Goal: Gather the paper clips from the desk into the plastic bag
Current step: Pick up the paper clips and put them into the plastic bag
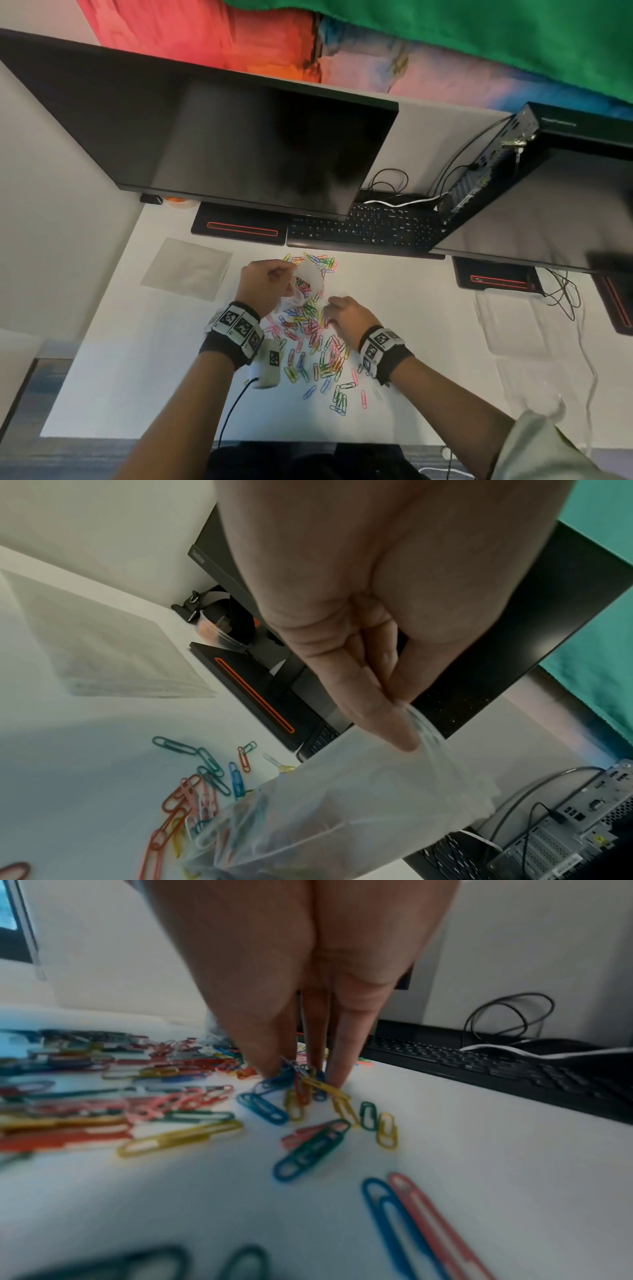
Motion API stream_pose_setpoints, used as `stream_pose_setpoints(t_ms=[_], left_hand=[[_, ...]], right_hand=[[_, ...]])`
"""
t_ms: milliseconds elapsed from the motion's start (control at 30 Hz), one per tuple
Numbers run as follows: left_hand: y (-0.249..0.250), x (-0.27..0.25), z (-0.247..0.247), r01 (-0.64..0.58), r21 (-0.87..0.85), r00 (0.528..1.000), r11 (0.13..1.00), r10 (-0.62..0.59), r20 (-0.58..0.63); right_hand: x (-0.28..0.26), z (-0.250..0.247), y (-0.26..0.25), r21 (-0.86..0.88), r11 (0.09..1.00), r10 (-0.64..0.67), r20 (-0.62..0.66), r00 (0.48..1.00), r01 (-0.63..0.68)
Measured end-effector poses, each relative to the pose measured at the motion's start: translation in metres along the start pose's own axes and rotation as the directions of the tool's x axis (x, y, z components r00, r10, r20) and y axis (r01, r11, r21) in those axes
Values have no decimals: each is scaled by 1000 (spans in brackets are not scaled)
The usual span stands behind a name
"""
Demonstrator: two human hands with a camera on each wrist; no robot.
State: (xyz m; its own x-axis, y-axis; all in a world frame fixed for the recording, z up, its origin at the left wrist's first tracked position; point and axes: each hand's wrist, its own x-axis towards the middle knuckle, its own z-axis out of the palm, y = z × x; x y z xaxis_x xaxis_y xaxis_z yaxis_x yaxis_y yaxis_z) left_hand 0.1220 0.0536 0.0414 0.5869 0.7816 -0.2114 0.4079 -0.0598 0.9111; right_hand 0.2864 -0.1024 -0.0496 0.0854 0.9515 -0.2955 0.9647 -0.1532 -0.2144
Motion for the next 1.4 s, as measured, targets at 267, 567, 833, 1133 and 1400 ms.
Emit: stream_pose_setpoints(t_ms=[267, 567, 833, 1133, 1400], left_hand=[[7, -2, 7, -6, 19, 999, 1000, 6, 36], [8, 0, 18, 17, 3, 994, 1000, -17, 105], [16, -2, 25, -10, 50, 991, 999, 3, 137], [7, -1, 22, -23, 112, 991, 993, 7, 137], [8, -4, 27, -17, 83, 991, 996, 6, 133]], right_hand=[[-1, -26, 16, 592, 705, 500, -22, 866, -392], [-7, -94, 1, 957, -278, 410, 195, 891, -82], [12, -102, -36, 899, 337, 435, 116, 893, -281], [20, -107, -50, 680, 662, 422, 10, 907, -315], [13, -106, -50, 440, 876, 234, -24, 972, -200]])
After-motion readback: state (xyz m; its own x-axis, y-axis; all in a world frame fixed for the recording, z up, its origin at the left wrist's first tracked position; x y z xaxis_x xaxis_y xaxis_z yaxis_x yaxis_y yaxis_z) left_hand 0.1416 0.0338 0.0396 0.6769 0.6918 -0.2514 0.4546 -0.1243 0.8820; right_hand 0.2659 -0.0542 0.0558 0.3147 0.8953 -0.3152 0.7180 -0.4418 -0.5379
